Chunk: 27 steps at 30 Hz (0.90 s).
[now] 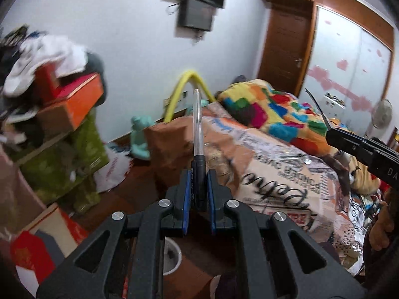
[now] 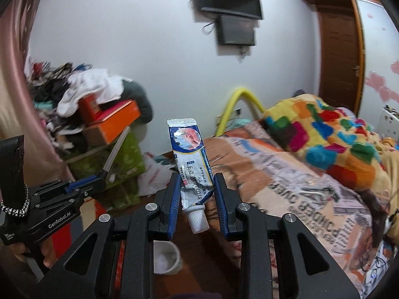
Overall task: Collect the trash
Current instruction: 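Carry the toothpaste tube and white stick over the white floor bin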
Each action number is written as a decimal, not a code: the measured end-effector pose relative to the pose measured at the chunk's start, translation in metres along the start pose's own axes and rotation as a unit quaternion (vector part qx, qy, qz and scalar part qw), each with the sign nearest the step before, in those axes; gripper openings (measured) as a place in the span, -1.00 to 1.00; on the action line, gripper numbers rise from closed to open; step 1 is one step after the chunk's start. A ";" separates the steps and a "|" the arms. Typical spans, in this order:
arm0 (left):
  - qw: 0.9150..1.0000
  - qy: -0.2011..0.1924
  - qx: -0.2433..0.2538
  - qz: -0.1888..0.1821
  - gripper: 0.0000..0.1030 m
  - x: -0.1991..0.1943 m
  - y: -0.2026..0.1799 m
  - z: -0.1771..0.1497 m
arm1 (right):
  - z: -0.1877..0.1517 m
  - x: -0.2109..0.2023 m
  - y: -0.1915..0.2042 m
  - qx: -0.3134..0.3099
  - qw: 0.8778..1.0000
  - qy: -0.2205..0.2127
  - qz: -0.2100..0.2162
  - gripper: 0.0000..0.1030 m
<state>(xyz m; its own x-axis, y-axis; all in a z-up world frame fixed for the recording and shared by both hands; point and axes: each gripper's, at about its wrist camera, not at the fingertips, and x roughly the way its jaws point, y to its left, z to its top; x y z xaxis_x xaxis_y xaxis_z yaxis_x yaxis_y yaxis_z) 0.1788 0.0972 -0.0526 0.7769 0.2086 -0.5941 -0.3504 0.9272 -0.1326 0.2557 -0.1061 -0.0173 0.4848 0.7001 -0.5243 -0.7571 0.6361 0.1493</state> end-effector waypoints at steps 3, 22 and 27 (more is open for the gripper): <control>0.999 0.019 -0.022 0.016 -0.78 0.004 0.032 -0.015 | -0.006 0.020 0.021 -0.012 1.000 0.023 0.017 -0.52; 0.967 0.215 -0.128 0.050 -0.78 0.118 0.140 -0.132 | -0.104 0.180 0.102 -0.052 0.964 0.249 0.076 -0.52; 0.950 0.272 -0.147 0.039 -0.78 0.154 0.146 -0.167 | -0.132 0.220 0.104 -0.055 0.944 0.313 0.083 -0.52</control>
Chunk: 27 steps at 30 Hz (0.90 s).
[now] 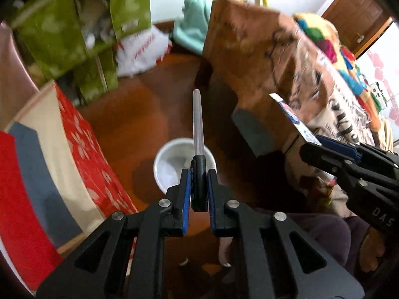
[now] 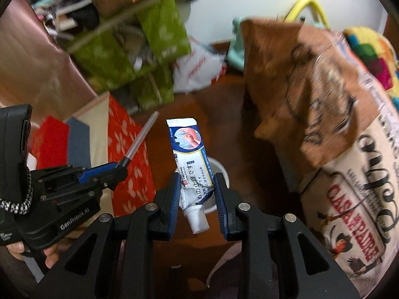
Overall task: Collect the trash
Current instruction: 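Carry the toothpaste tube and white stick over the white floor bin, then open both tools to drop the toothpaste tube and stick into the bin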
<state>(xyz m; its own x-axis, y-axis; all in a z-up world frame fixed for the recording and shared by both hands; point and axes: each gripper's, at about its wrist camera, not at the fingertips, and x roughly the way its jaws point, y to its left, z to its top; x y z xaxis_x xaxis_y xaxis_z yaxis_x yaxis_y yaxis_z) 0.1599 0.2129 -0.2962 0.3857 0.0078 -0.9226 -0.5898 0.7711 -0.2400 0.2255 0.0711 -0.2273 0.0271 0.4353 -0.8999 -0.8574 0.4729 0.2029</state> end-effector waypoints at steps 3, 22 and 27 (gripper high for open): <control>0.999 0.031 -0.012 -0.002 -0.78 0.024 0.007 -0.003 | 0.002 0.030 -0.003 0.005 0.999 0.043 0.005 -0.52; 0.994 0.095 -0.053 -0.015 -0.36 0.074 0.020 0.015 | 0.021 0.089 -0.015 0.039 0.990 0.132 0.042 -0.32; 0.996 0.078 -0.043 -0.004 -0.36 0.060 0.019 0.018 | 0.017 0.081 -0.012 0.023 0.991 0.127 0.031 -0.27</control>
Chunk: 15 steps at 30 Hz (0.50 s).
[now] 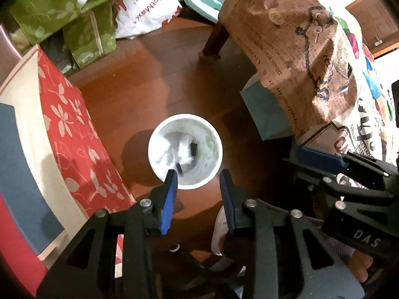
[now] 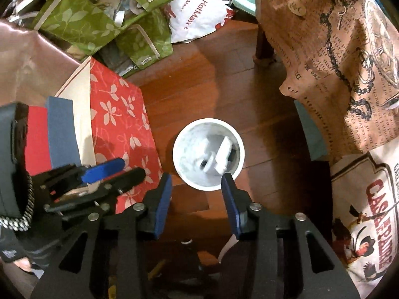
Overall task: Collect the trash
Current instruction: 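Open both tools to drop the toothpaste tube and stick into the bin, then lift both open tools away from the bin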
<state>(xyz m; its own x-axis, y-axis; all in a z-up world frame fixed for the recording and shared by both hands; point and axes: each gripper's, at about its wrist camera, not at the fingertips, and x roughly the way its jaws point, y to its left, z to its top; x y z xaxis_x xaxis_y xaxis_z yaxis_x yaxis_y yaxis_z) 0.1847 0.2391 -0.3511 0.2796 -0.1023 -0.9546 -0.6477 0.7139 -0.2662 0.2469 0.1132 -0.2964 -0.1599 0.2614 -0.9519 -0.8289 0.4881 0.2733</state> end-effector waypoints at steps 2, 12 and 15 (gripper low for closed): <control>1.000 -0.008 0.003 0.005 -0.36 -0.009 -0.001 -0.001 | -0.004 -0.006 0.000 -0.003 1.000 -0.005 0.002 -0.27; 0.995 -0.085 0.035 0.028 -0.36 -0.073 -0.021 -0.011 | -0.024 -0.065 -0.004 -0.013 0.997 -0.077 -0.006 -0.27; 0.993 -0.109 0.043 0.027 -0.36 -0.094 -0.032 -0.013 | -0.029 -0.091 -0.006 -0.011 0.994 -0.108 -0.010 -0.27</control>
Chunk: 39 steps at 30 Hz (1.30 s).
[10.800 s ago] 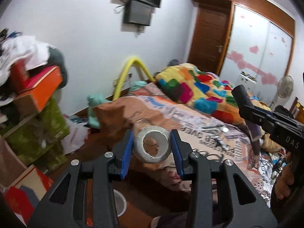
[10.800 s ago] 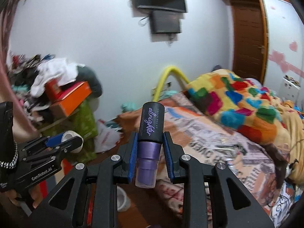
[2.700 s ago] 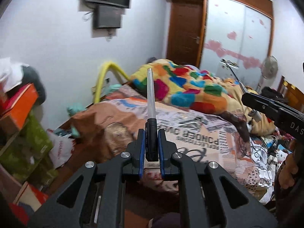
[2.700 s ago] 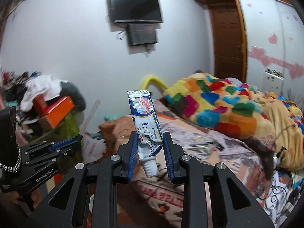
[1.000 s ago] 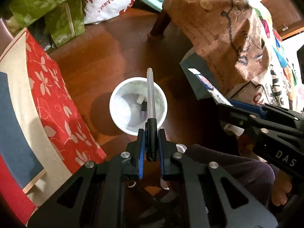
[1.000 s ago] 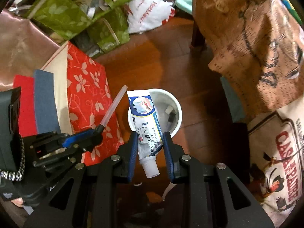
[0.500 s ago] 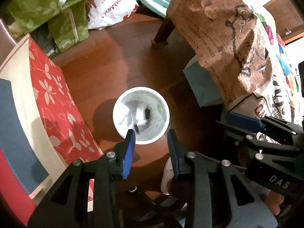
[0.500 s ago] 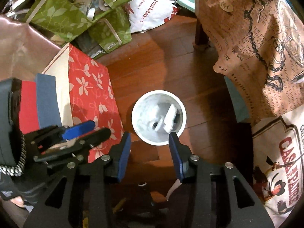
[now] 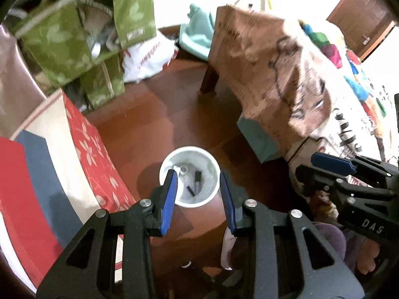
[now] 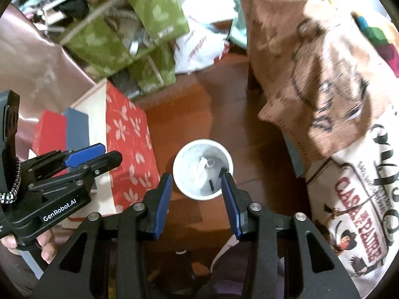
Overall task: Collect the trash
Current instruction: 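Lift both open tools away from the bin, then move both open tools back over the items on the bed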
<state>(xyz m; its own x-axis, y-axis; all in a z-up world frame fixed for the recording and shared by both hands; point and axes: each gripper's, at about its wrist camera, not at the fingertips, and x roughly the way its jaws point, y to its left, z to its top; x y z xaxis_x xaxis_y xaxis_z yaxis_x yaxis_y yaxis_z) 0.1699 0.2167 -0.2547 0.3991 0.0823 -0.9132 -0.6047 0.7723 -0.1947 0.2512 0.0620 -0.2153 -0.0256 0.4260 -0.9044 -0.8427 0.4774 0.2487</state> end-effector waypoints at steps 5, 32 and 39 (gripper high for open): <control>0.999 -0.048 0.024 -0.003 -0.36 -0.042 -0.028 0.006 | -0.003 -0.044 -0.004 0.002 0.999 -0.052 -0.008 -0.27; 0.953 -0.222 0.191 -0.080 -0.35 -0.180 -0.271 0.000 | -0.098 -0.272 -0.117 0.066 0.942 -0.295 -0.148 -0.27; 0.945 -0.219 0.223 -0.100 -0.23 -0.172 -0.335 0.010 | -0.115 -0.296 -0.165 0.115 0.925 -0.315 -0.179 -0.24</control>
<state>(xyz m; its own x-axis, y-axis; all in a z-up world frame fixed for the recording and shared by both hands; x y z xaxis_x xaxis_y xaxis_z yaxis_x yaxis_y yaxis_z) 0.3111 -0.0501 -0.0286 0.7805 0.0848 -0.6194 -0.1755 0.9806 -0.0869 0.3358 -0.2312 -0.0290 0.6130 0.5377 -0.5789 -0.5980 0.7946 0.1049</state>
